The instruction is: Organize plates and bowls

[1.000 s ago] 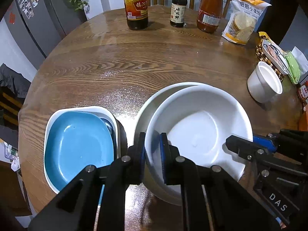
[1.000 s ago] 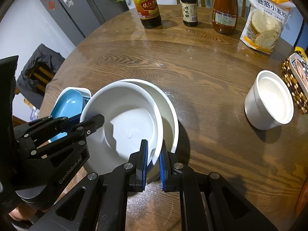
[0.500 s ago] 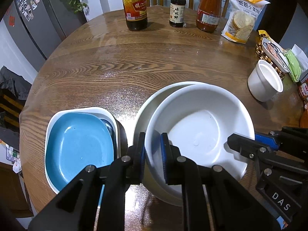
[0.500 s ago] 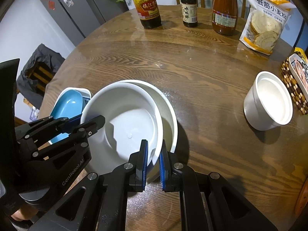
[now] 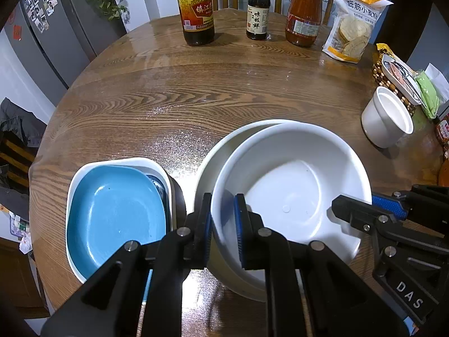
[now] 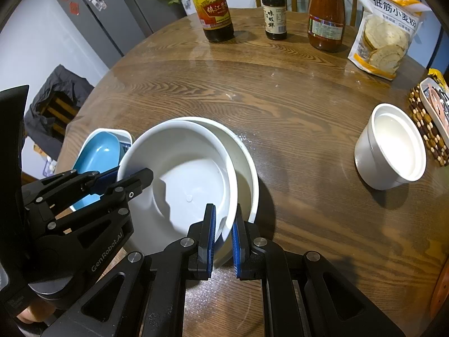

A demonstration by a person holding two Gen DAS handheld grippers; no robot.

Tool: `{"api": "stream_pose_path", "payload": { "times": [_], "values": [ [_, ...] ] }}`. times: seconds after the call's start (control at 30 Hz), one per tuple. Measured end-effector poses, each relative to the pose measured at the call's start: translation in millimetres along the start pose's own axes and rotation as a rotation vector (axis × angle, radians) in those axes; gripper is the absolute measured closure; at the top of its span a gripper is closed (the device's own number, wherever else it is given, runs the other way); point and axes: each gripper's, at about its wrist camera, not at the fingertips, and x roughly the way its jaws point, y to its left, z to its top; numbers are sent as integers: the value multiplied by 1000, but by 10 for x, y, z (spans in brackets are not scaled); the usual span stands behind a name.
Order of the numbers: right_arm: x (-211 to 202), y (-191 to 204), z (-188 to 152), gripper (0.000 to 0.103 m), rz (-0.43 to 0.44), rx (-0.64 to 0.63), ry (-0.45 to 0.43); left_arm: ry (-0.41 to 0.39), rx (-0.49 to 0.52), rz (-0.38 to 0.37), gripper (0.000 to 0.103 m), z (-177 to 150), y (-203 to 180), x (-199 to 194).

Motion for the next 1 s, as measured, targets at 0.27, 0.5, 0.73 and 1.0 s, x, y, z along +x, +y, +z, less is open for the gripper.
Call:
{"api": "stream_pose_path", "payload": {
  "times": [0.27, 0.5, 0.73, 1.0],
  "values": [
    [-3, -8, 4, 92, 3, 1, 0, -1, 1, 0, 87, 2, -1, 1],
    [-2, -7, 4, 92, 2, 2, 0, -2, 5, 3, 87, 4, -6, 1],
    [-2, -7, 4, 92, 2, 1, -1, -2, 6, 3, 87, 9, -8, 3],
    [-2, -5, 4, 92, 3, 2, -1, -2, 8, 3, 87, 9, -11, 3]
  ]
}}
